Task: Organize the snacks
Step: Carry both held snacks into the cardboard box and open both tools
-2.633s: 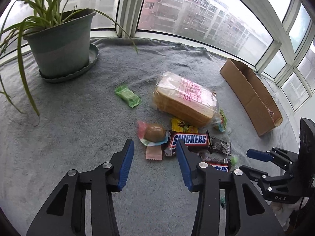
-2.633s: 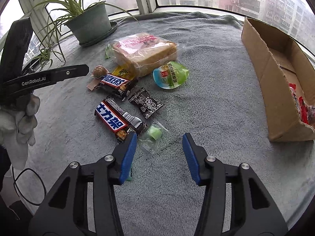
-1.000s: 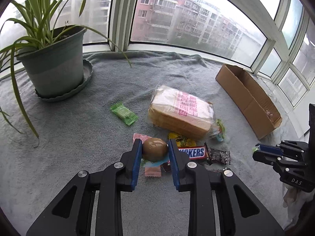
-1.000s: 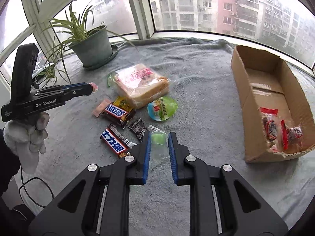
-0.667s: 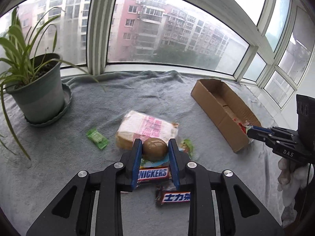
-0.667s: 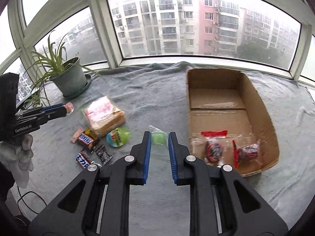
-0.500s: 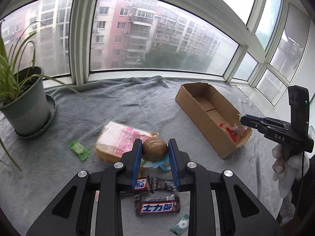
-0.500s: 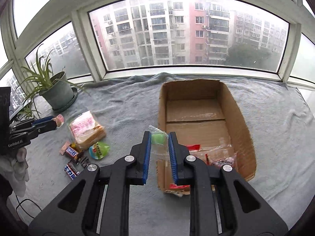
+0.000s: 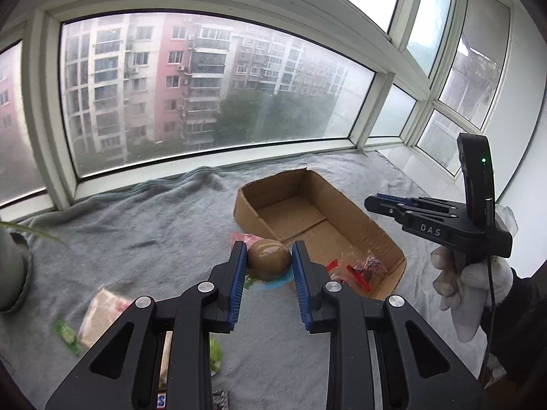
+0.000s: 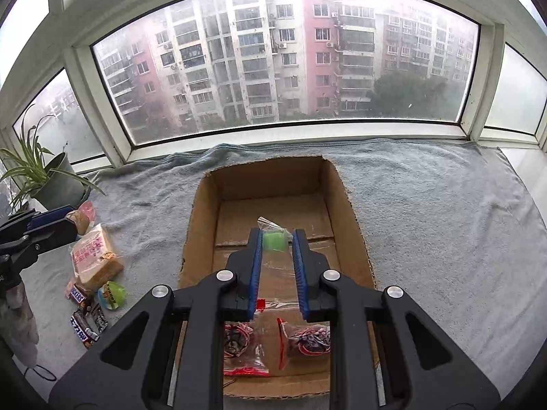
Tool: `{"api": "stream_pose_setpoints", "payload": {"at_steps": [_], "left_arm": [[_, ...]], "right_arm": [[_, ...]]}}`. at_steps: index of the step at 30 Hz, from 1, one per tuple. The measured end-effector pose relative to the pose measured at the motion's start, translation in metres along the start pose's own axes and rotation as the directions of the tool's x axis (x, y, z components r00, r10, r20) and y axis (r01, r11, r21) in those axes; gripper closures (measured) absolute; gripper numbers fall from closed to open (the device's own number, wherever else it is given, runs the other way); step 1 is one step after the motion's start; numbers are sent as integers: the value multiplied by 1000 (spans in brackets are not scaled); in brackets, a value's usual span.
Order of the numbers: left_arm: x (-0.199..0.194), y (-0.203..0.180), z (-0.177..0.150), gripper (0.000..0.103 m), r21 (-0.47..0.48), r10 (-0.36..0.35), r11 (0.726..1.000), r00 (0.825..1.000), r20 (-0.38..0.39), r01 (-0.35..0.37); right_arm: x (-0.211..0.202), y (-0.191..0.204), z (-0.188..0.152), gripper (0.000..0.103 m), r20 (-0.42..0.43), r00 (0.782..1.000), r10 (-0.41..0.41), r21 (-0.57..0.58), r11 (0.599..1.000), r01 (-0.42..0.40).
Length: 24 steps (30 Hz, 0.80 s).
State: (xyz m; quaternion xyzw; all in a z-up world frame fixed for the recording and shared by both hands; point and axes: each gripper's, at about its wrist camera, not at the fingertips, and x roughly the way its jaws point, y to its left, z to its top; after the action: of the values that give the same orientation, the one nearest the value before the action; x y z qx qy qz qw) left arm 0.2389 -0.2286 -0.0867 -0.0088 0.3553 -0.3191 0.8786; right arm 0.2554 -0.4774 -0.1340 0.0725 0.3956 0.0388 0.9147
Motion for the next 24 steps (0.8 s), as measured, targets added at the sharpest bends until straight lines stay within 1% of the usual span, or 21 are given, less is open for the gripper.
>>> {"api": "stream_pose_setpoints", "payload": {"at_steps": [5,10,17,20,21,23,24], "left_arm": [[33,-28,9,78,46,-26,999,999,-23,27],[59,-50,9,78,70,-42,996,998,-56,46],[78,-59,6,77,68,-61,995,994,-91,67],[82,-60,4,73,65,-55,996,993,-109,62],[83,-60,3,73,61,-47,997,992,-116,55],[85,-60,3,73,51,-55,997,990,-127,62],[84,-59,3,72,48,-54,997,991,-124,60]], "right_arm": [[16,-14,-10,85,-28,1000,-4,27,1000,5],[24,-25,-18,85,-54,998,-13,36,999,15],[32,-32,-26,84,-73,997,-11,63,998,16],[32,-35,-28,76,-73,997,-27,75,997,33],[31,-35,-28,70,-71,997,-18,80,996,24],[28,-34,-27,47,-61,998,-25,82,996,30],[26,-33,-26,43,-53,998,-34,78,996,38]]}}
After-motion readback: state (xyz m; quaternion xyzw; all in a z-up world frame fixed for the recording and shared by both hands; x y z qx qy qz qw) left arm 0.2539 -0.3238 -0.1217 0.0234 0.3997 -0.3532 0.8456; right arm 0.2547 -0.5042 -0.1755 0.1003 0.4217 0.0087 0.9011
